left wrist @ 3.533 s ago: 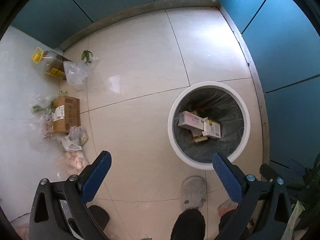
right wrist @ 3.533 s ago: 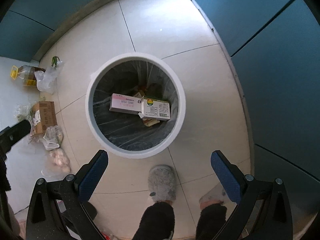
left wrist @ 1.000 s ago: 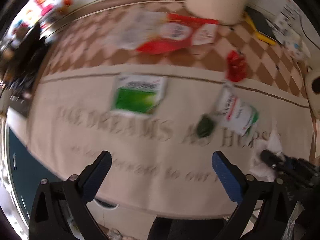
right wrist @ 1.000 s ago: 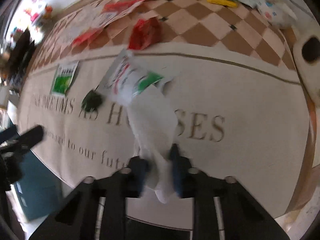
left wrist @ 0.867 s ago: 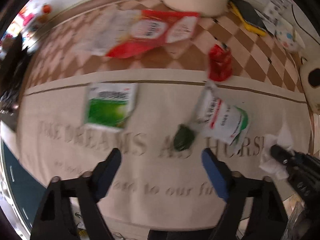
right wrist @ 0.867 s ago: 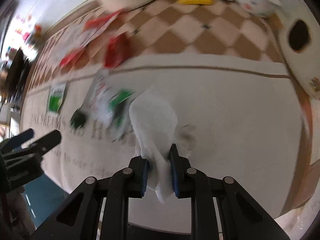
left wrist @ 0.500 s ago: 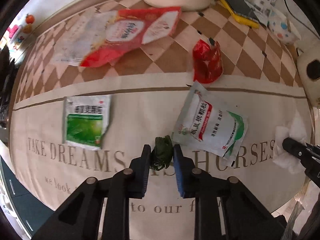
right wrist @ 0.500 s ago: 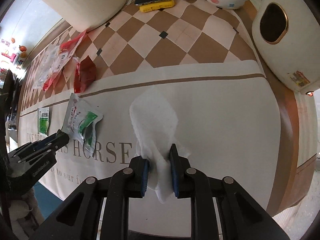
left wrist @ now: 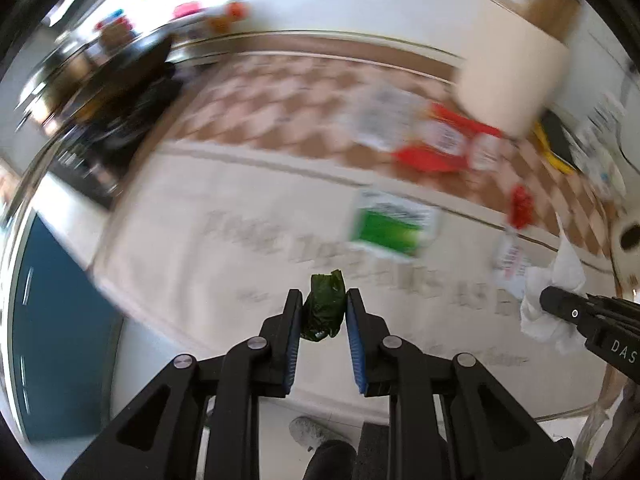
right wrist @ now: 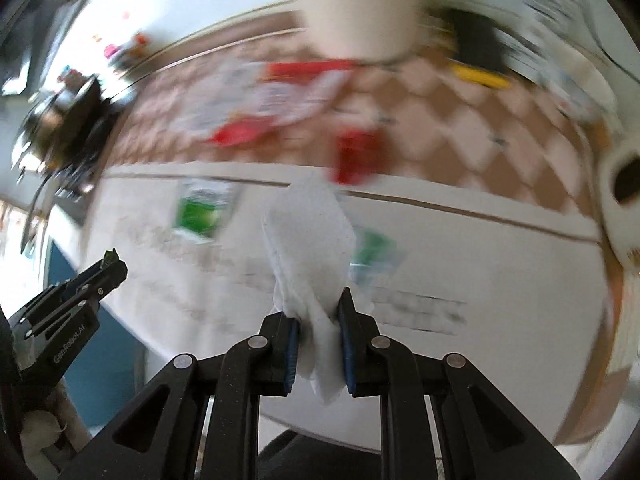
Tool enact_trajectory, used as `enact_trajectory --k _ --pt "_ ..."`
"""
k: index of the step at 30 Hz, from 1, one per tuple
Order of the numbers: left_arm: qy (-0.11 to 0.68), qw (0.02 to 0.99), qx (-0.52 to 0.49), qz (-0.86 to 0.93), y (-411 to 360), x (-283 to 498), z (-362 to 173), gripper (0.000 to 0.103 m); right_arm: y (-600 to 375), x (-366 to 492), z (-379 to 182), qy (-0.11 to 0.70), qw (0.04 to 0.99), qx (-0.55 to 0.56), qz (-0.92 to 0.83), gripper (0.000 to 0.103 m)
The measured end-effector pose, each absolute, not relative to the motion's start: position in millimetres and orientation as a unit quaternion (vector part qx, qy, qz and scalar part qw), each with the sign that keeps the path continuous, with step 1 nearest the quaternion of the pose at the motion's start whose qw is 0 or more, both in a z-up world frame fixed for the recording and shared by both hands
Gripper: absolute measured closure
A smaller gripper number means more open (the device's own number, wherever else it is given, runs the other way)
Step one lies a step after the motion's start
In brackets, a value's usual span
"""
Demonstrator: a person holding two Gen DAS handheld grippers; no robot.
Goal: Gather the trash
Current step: 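Carry the packet and tissue to the bin and open both tools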
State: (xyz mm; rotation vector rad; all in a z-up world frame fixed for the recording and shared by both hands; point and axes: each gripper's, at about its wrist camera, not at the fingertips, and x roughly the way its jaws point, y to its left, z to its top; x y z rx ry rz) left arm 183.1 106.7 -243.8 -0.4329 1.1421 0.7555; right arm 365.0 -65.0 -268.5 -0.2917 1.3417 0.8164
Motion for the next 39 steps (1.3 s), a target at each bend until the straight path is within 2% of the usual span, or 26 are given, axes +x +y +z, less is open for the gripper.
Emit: enact_trajectory --k 9,14,16,20,24,29,33,37,39 --pt "0.47 0.667 -0.322 0.479 170 -30 -257 0.084 70 201 -279 0.585 0.6 -0.209 0.503 0.085" --pt "0.45 0.595 -0.398 0.533 195 -153 -309 0.084 127 71 -322 0.576 0.517 -0.279 0.568 0.085" --pt "0.444 0.564 -0.438 0.54 203 -203 -349 0.084 139 29 -345 0.572 0.492 -0.302 0.583 0.085" --pt "0.432 0.517 -0.505 0.539 213 -270 -435 0.084 169 -55 -425 0.571 0.446 -0.353 0.593 0.085" --pt "0.411 0.478 -0.583 0.512 219 -326 -553 0.084 192 -120 -540 0.581 0.416 -0.395 0.578 0.085" --pt "0.403 0.442 -0.63 0.495 224 -360 -680 0.084 208 -170 -687 0.608 0.38 -0.423 0.554 0.085" --pt "0.407 0.433 -0.643 0.483 222 -378 -750 0.084 218 -197 -784 0.613 0.368 -0.44 0.543 0.085" --pt "0.417 0.425 -0.649 0.474 223 -386 -786 0.084 225 -217 -845 0.602 0.367 -0.455 0.544 0.085" --pt "0.418 0.418 -0.654 0.472 222 -392 -798 0.081 229 -225 -872 0.598 0.363 -0.462 0.545 0.085"
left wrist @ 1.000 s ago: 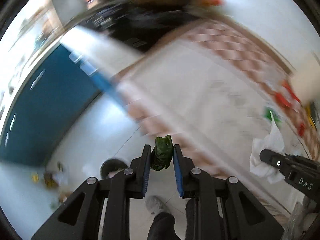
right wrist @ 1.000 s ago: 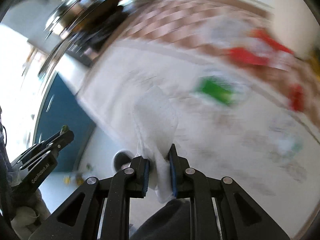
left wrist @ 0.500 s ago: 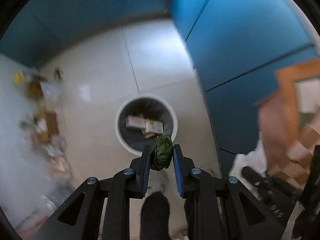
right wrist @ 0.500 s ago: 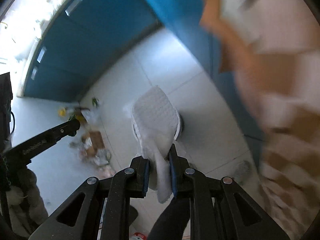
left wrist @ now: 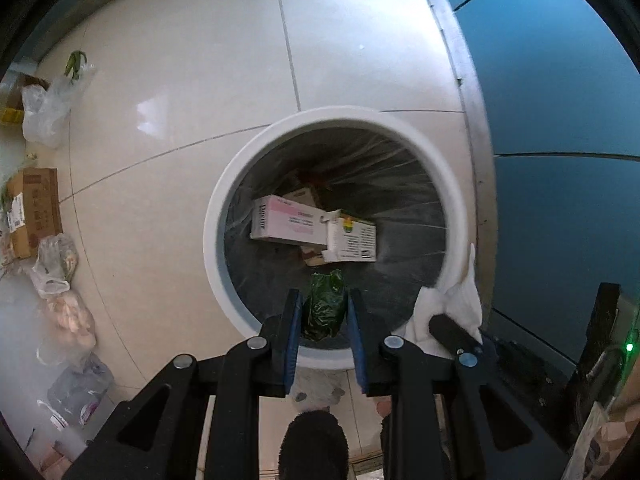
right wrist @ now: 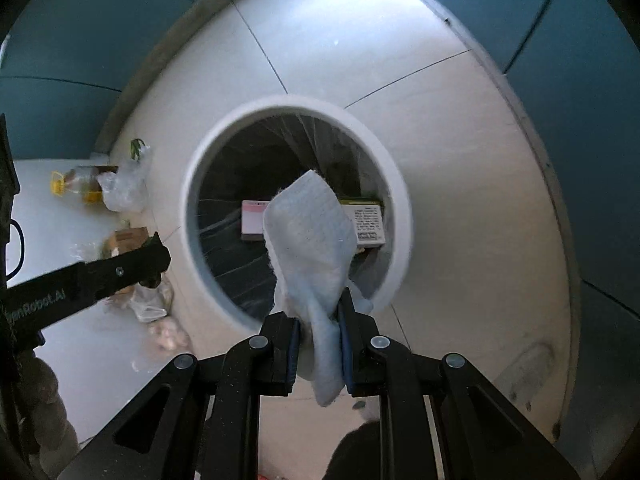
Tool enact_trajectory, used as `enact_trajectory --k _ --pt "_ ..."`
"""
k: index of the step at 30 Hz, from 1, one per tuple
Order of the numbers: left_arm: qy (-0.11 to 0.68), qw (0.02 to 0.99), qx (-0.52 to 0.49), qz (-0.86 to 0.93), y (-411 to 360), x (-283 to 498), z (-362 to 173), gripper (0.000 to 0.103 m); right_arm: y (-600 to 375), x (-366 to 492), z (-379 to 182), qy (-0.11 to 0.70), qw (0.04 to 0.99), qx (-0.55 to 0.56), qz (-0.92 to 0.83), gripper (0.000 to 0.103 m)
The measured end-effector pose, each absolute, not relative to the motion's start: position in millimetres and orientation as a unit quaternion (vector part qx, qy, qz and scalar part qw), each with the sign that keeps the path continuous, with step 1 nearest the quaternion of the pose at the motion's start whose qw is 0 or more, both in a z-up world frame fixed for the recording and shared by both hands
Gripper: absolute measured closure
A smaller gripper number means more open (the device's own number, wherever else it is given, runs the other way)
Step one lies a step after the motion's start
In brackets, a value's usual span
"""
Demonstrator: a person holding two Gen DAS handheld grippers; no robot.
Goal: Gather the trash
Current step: 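Carry the packet and tissue to the bin and open both tools, then move both tools back toward the counter mat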
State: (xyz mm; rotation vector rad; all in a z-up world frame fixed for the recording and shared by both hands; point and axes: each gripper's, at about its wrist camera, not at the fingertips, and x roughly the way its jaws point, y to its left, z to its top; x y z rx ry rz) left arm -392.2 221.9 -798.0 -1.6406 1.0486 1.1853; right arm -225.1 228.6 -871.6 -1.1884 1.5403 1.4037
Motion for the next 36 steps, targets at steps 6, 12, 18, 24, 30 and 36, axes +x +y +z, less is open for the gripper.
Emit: enact_trajectory --k 6,12,18,24,30,36 --pt "0.41 0.414 -0.658 0.477 219 -404 -804 0.068 235 -240 -912 0.591 0.355 -0.481 0.542 0.072" --pt "0.422 0.409 -0.615 0.525 216 -415 -785 0.005 231 -250 -917 0.572 0.361 -0.506 0.535 0.026" --pt "0.444 0.397 -0.573 0.562 205 -423 -763 0.0 231 -256 -899 0.543 0.371 -0.522 0.543 0.0" --pt "0.451 0.39 -0.542 0.592 191 -423 -728 0.0 228 -256 -864 0.512 0.391 -0.534 0.548 0.0" --pt "0.45 0.382 -0.529 0.61 173 -422 -679 0.0 223 -249 -807 0.492 0.405 -0.536 0.554 0.0" --pt "0.449 0.39 -0.514 0.618 148 -409 -608 0.0 213 -236 -728 0.485 0.412 -0.53 0.56 0.0"
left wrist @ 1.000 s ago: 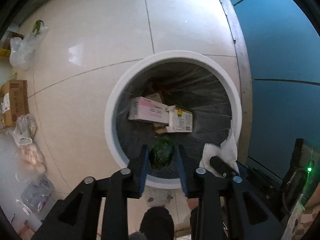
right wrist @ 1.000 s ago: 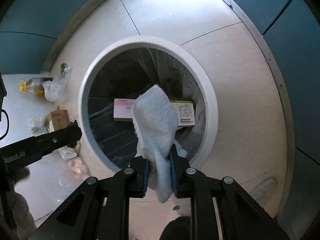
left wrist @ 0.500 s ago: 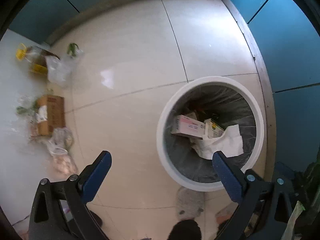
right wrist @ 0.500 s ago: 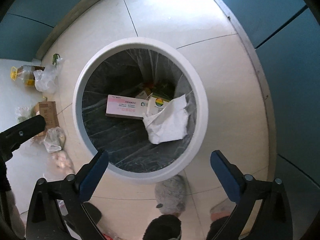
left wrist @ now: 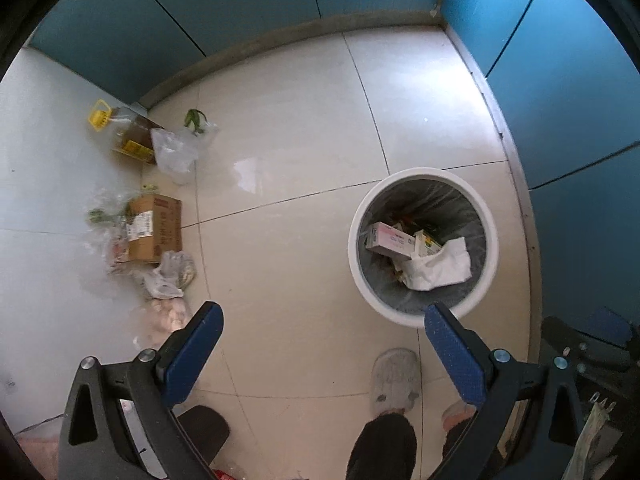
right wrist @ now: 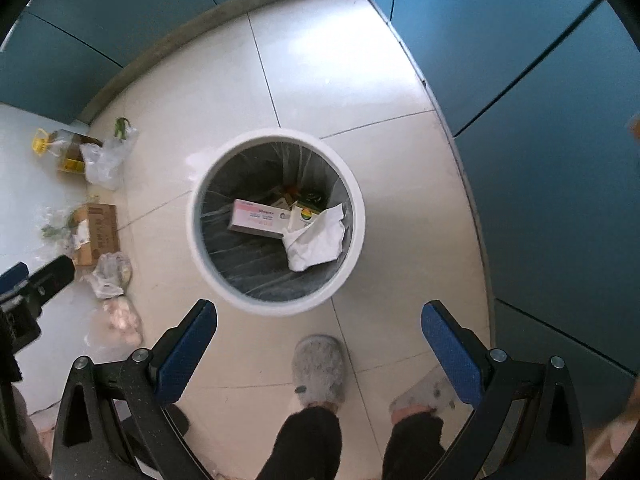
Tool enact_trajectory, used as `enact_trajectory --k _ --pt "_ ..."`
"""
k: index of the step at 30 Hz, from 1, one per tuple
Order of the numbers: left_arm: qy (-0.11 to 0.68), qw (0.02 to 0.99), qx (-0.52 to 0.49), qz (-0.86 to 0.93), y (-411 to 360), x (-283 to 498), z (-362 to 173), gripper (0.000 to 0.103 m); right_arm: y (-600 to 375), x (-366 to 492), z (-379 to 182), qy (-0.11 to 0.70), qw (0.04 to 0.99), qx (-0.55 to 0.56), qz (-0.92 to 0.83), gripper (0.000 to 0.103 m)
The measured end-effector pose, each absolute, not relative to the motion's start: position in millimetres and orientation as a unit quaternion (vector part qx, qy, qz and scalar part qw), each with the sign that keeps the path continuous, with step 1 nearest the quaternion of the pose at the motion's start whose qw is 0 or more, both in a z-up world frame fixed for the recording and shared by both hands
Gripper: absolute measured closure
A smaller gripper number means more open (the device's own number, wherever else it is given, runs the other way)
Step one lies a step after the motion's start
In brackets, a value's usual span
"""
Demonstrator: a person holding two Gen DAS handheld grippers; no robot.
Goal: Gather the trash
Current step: 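Move both tools back toward the counter mat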
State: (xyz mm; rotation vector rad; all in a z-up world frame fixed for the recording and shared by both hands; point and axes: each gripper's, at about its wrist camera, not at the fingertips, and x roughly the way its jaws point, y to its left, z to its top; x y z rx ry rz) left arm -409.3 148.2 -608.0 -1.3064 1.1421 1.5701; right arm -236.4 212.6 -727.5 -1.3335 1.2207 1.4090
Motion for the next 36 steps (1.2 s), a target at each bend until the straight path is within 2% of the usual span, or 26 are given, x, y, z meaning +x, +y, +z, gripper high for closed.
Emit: enact_trajectory --k 15,22,31,36 --pt "0.423 0.424 -0.493 0.632 82 -374 -414 0.0 163 -202 -470 0.45 0.426 -0.501 0.604 0.0" --pt "0.415 0.439 -0.48 0.636 55 -360 -349 0.0 134 -184 -366 0.437 0.432 -0.476 0.629 0.0" --pt "0.389 0.449 -0.448 0.668 40 -342 -278 0.0 98 -163 -276 0.44 0.429 -0.422 0.666 0.0" --pt "0.383 0.491 -0.369 0.69 65 -295 -220 0.0 104 -122 -239 0.464 0.444 -0.364 0.675 0.0"
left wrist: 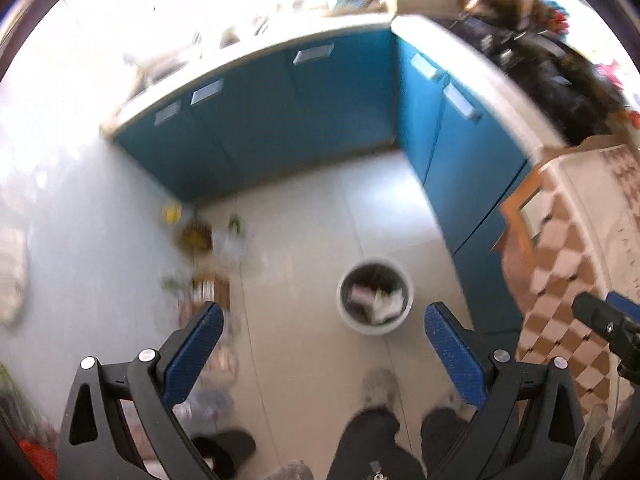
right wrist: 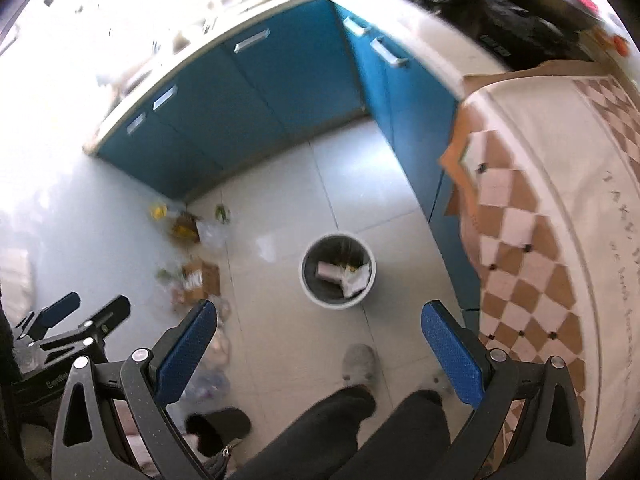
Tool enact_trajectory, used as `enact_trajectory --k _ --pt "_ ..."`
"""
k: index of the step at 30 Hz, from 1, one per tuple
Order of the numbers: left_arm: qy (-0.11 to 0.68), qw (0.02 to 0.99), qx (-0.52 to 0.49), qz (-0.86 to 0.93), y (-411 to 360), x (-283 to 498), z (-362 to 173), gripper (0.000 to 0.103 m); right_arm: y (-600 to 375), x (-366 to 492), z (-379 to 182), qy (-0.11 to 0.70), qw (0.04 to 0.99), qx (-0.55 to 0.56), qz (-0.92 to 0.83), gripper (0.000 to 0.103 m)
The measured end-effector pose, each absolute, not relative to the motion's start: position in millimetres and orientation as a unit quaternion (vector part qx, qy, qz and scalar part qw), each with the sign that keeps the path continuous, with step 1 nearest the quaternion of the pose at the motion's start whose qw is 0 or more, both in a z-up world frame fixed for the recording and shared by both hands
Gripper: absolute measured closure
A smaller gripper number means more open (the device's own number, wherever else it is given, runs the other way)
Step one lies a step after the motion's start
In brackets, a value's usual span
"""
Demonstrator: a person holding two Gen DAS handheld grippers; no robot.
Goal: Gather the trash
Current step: 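Move both tools back toward the counter mat, then grasp the green medicine sachet with the left tool while the right tool grasps the white-green sachet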
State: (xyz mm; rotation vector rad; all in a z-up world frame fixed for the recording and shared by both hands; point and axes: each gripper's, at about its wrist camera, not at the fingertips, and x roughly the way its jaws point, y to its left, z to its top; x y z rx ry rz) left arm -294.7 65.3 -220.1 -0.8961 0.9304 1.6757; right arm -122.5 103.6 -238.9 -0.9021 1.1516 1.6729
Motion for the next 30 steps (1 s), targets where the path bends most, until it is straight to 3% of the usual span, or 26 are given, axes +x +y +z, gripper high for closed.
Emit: enact_trajectory --k 4,8,14,18,23,25,26,27,30 --pt "0.392 0.553 -0.311 0.667 98 -219 -186 0.0 103 -49 -214 0.49 0.487 -0.299 0.658 0.0" --pt "0.417 0.615 -0.284 0.605 126 -122 -185 0.0 89 56 -205 0.524 0.552 -0.237 0.604 0.0" --pt "0.488 0.684 -0.266 0.473 149 54 -218 0.0 35 233 -228 0.562 0.663 -0.178 0.462 0.0" --pt "0.544 0.693 -0.254 0.399 157 169 -260 0.0 -18 348 -274 0.594 0.714 -0.146 0.341 0.001" --pt "0.588 0.687 -0.255 0.341 158 257 -307 0.001 -40 412 -334 0.634 0.701 -0.148 0.293 0.014" --pt "0.602 0.684 -0.254 0.325 162 284 -325 0.001 -39 419 -348 0.641 0.691 -0.153 0.297 0.027" --pt "0.607 0.683 -0.253 0.318 163 292 -331 0.002 -38 420 -354 0.641 0.689 -0.158 0.299 0.027" --pt "0.611 0.683 -0.251 0.313 164 298 -336 0.007 -38 418 -354 0.63 0.696 -0.165 0.302 0.034" --pt "0.625 0.682 -0.234 0.299 165 313 -351 0.025 -32 414 -356 0.608 0.706 -0.183 0.315 0.044"
